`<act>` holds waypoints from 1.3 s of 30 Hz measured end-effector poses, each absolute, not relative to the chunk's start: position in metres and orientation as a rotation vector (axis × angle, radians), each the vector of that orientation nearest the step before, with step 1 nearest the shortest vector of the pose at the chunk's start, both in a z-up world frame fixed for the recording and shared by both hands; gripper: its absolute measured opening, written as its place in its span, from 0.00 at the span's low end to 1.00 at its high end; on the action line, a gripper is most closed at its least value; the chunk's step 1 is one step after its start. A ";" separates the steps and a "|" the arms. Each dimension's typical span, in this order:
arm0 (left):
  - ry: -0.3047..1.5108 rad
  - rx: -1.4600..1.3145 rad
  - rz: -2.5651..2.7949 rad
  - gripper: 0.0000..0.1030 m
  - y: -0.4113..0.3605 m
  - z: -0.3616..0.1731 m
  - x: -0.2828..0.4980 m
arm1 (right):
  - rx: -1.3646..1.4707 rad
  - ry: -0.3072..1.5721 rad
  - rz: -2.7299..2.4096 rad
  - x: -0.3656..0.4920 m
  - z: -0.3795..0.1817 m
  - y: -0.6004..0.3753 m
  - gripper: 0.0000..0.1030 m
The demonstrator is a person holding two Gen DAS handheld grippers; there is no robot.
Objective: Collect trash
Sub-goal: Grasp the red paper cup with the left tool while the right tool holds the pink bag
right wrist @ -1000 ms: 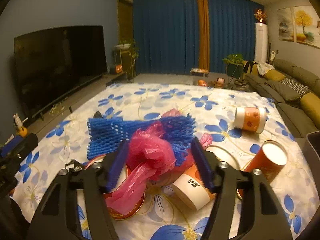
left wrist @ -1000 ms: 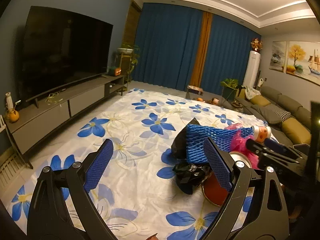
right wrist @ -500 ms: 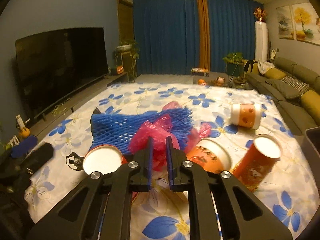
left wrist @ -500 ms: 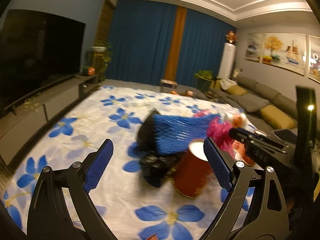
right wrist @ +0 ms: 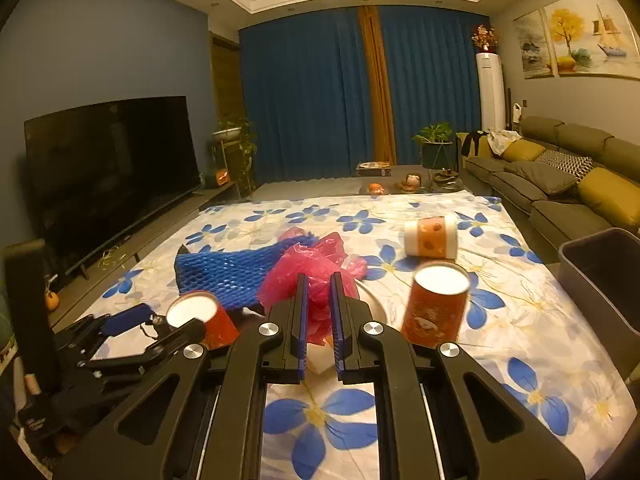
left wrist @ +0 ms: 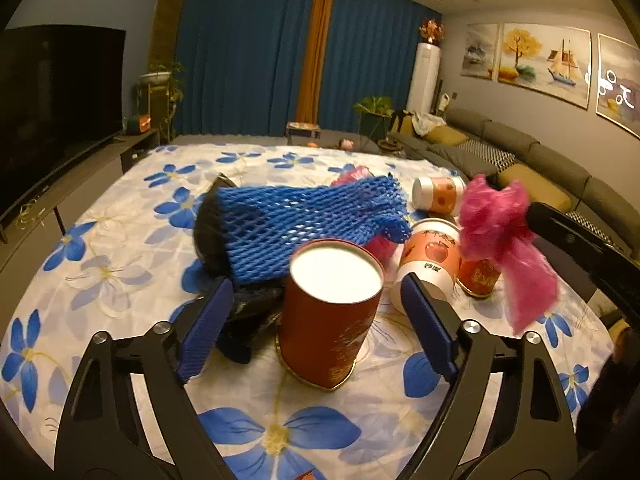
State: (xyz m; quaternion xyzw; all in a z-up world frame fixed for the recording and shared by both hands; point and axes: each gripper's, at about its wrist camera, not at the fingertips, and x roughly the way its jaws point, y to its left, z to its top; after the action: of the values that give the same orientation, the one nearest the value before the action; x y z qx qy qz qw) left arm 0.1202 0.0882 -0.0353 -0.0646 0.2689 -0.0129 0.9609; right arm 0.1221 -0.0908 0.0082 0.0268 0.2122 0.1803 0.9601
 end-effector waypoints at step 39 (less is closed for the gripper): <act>0.459 -0.119 -0.110 0.52 0.050 0.018 0.090 | 0.094 0.376 0.274 0.085 0.012 -0.164 0.11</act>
State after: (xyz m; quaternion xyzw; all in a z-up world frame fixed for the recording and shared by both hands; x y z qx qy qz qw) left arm 0.0903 0.0503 0.0177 -0.0589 0.2273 -0.0543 0.9705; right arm 0.0845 -0.1639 0.0116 0.0467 0.1862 0.1356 0.9720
